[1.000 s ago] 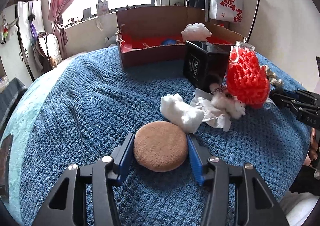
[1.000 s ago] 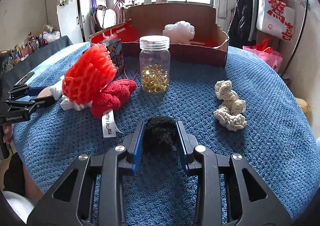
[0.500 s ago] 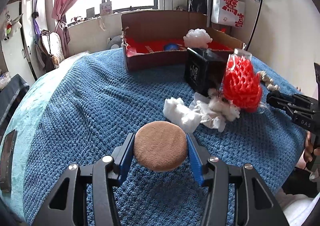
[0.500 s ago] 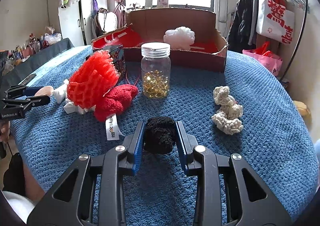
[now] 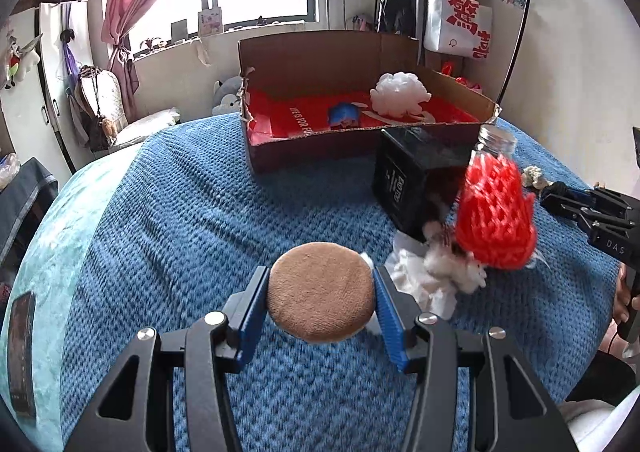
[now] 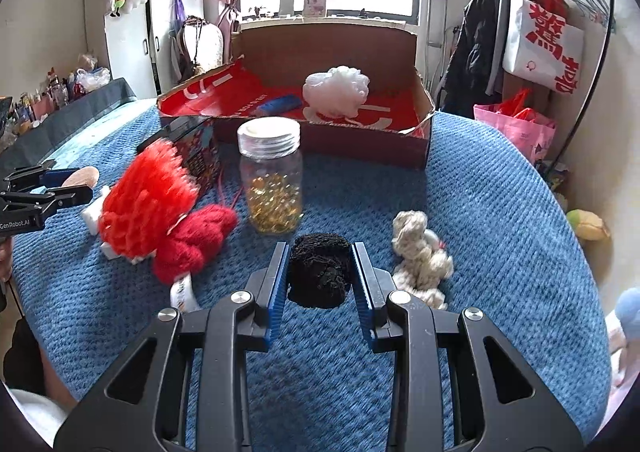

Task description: Organize soft objects

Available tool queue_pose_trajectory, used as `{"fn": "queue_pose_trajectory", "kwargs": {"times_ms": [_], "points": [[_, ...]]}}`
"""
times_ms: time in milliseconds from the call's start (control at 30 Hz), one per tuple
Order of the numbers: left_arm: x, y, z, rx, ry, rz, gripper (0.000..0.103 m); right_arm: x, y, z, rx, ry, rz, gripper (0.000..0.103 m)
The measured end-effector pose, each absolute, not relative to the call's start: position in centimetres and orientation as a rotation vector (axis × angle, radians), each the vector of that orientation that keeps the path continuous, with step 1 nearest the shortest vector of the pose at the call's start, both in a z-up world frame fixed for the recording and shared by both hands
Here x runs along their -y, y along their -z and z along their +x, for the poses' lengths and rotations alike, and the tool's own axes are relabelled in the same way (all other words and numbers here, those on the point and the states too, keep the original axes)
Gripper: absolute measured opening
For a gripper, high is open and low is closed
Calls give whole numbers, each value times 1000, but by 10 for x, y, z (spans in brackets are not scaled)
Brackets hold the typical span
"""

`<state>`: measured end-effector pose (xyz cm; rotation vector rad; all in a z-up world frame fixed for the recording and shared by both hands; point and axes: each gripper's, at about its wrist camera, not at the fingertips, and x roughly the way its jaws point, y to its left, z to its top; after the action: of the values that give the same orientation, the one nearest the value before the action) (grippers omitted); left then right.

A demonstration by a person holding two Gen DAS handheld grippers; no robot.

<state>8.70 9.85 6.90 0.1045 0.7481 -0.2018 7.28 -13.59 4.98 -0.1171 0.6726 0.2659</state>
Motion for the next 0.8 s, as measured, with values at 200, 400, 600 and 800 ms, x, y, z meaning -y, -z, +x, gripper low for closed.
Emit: {"fn": "queue_pose_trajectory", "kwargs": {"times_ms": [200, 400, 600, 800], "points": [[-96, -72, 113, -775, 209, 110, 53, 139, -56, 96, -702, -249, -140, 29], [-88, -73, 143, -808, 236, 136, 53, 143, -60, 124, -752, -275, -145, 29], [-82, -79, 174, -824, 300, 140, 53, 149, -66, 154, -795, -344, -100, 29], [-75, -92, 200, -811, 383, 135, 53, 150, -75, 182, -819, -412, -65, 29]]}}
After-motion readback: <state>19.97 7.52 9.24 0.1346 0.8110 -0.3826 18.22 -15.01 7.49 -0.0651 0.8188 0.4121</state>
